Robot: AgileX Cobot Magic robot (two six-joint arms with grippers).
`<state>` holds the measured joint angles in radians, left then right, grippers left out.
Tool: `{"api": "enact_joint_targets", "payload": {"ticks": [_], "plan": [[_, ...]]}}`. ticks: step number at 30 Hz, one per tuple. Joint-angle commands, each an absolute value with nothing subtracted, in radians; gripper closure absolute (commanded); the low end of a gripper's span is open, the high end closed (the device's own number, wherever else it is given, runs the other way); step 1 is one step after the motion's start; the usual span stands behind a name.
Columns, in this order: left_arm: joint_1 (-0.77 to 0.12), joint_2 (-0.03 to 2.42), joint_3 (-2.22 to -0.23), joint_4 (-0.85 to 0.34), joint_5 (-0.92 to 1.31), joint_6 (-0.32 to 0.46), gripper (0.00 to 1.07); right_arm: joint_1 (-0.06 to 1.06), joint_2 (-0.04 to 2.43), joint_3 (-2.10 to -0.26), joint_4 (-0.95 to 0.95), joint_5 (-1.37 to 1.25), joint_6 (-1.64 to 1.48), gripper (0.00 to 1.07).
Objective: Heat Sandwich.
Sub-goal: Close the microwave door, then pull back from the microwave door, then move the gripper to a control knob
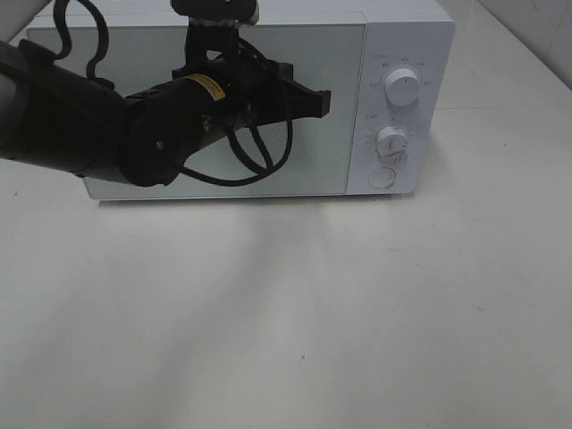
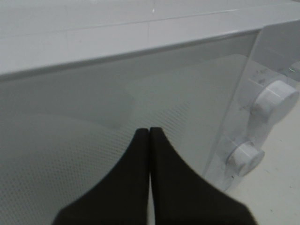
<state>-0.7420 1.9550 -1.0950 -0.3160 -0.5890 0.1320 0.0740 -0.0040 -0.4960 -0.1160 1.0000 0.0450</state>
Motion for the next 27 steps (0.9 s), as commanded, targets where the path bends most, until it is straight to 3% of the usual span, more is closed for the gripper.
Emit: {"api": "enact_joint_targets", "payload": {"ticks": [1,10,13,15,16,17,18,20,21,27], "plan": [[-0.774,1.906,-1.035,-0.323,-0.609,0.132,1.07,0.070,-0.032,-0.494,-0.120,0.994,0.047,0.32],[-0.820,1.810,-0.946,-0.320,-0.475,0.125,1.07,0.070,-0.032,-0.494,-0.120,0.994,0.047,0.32],[-0.820,1.778,-0.946,-0.318,-0.349,0.124,1.00,0.070,-0.032,-0.494,-0.120,0.994,0.047,0.32],[-0.820,1.753,-0.946,-0.318,-0.266,0.124,0.82,0.070,-0.032,-0.494,-0.120,0.994,0.047,0.32],[-0.820,1.727,-0.946,-0.318,-0.199,0.124,0.54,0.070,-0.032,-0.494,-0.120,0.994,0.047,0.32],[-0.820,1.716,-0.946,-0.318,-0.163,0.124,0.42,0.070,-0.032,-0.494,-0.120,0.994,0.047,0.32],[-0.820,1.716,-0.946,-0.318,-0.163,0.124,0.42,0.070,-0.032,-0.494,-0.120,0.994,0.047,0.32],[-0.820,1.677,-0.946,-0.317,-0.071,0.125,0.10,0.070,-0.032,-0.494,-0.120,0.994,0.047,0.32],[-0.820,1.664,-0.946,-0.315,-0.045,0.125,0.04,0.070,-0.032,-0.494,-0.120,0.994,0.047,0.32],[-0.820,1.605,-0.946,-0.289,0.089,0.125,0.05,0.070,-0.032,-0.494,-0.120,0.994,0.047,0.32]]}}
